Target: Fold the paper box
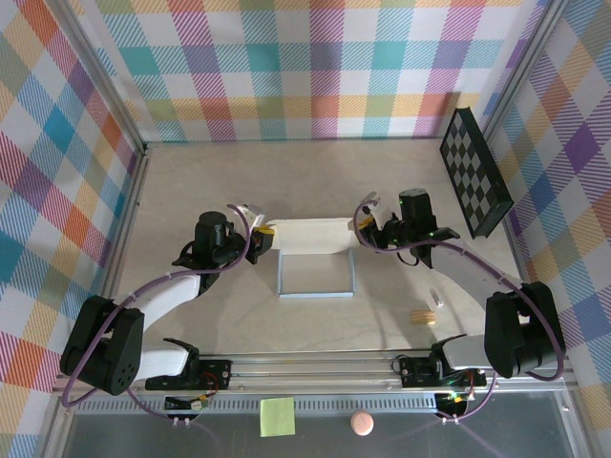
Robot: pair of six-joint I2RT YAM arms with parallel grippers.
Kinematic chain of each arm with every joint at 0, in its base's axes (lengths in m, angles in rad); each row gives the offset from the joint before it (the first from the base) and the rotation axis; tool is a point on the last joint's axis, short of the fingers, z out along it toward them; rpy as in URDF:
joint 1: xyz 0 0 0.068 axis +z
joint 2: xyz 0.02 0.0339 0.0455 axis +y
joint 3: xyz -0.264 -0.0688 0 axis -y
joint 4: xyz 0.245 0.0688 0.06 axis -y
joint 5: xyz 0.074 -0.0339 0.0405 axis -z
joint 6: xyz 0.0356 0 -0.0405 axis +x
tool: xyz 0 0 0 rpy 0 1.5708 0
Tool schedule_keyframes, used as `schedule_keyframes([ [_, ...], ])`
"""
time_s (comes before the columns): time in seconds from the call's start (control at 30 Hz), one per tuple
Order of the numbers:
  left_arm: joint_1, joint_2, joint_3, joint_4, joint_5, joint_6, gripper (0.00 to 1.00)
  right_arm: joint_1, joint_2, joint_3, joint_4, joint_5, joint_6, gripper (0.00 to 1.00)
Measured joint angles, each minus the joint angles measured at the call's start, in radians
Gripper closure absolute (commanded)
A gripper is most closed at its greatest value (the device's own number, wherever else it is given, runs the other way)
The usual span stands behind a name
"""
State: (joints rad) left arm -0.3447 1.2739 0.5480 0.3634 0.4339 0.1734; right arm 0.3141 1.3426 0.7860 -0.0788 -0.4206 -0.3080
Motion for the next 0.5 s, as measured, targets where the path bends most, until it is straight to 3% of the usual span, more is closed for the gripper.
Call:
schedule_keyframes([
  [0.33,0.0,0.0,0.008,-0.01,0.002,0.0,0.79,0.0,-0.003,-0.006,-0.005,-0.011,-0.002,0.92],
  [0.5,0.0,0.0,0.014,-0.02,0.004,0.0,0.79,-0.001,-0.003,-0.006,-0.009,-0.019,-0.009,0.94],
])
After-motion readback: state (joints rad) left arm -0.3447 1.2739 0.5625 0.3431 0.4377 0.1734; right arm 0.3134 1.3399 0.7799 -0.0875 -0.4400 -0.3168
